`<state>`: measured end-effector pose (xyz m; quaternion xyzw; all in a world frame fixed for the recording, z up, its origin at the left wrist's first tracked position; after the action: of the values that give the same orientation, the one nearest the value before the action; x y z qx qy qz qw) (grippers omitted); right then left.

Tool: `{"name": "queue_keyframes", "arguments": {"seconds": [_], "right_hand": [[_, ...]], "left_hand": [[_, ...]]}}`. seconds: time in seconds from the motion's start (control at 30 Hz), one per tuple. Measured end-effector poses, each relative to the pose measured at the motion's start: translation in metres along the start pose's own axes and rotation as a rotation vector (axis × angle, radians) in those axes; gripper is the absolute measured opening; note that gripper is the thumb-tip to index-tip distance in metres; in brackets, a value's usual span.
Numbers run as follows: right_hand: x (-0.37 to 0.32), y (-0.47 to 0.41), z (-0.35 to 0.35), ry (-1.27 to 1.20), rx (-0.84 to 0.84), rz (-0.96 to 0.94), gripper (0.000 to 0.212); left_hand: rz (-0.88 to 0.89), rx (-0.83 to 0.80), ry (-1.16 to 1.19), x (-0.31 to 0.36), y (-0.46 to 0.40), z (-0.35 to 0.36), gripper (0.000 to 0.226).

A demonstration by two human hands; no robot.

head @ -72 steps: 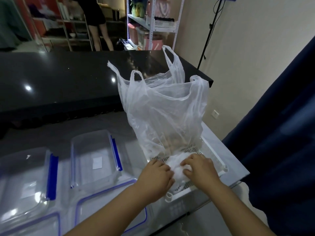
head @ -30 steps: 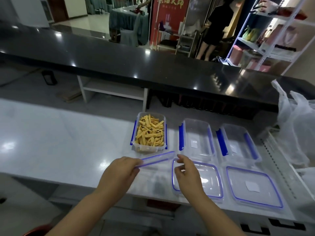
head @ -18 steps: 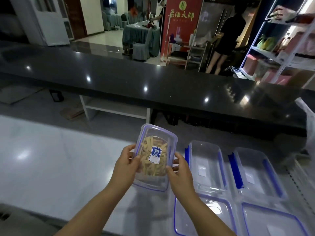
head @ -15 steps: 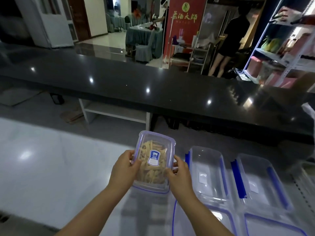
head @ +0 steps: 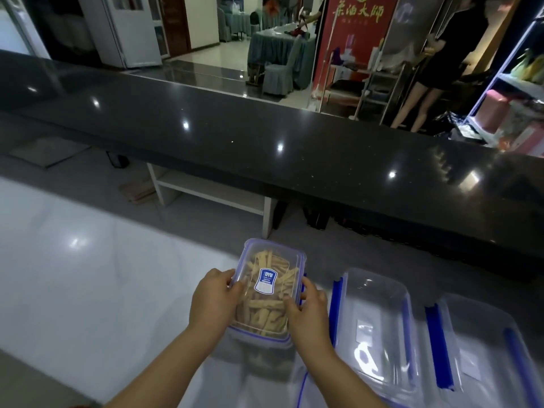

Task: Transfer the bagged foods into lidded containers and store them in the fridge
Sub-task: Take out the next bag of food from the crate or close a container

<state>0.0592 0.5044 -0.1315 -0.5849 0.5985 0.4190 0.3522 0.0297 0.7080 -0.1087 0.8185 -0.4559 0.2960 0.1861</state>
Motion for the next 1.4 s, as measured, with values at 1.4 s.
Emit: {"name": "queue_keyframes", "arguments": {"seconds": [1.4], "right_hand": [[-0.021, 0.049, 0.002, 0.145, 0.237, 0.092, 0.027]], "left_hand": [[0.399, -0.106, 0.022, 0.005, 0.002, -0.025, 0.030]]}}
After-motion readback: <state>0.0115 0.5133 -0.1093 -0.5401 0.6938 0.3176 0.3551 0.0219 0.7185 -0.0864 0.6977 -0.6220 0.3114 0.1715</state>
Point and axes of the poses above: each hand's wrist, its own y-axis away from the middle knuckle, its own z-axis out of the palm, x = y × z, the point moved 8 cm from there along -y, towards the middle knuckle, and after that the axes turned 4 degrees about -z, right-handed, at the moved point
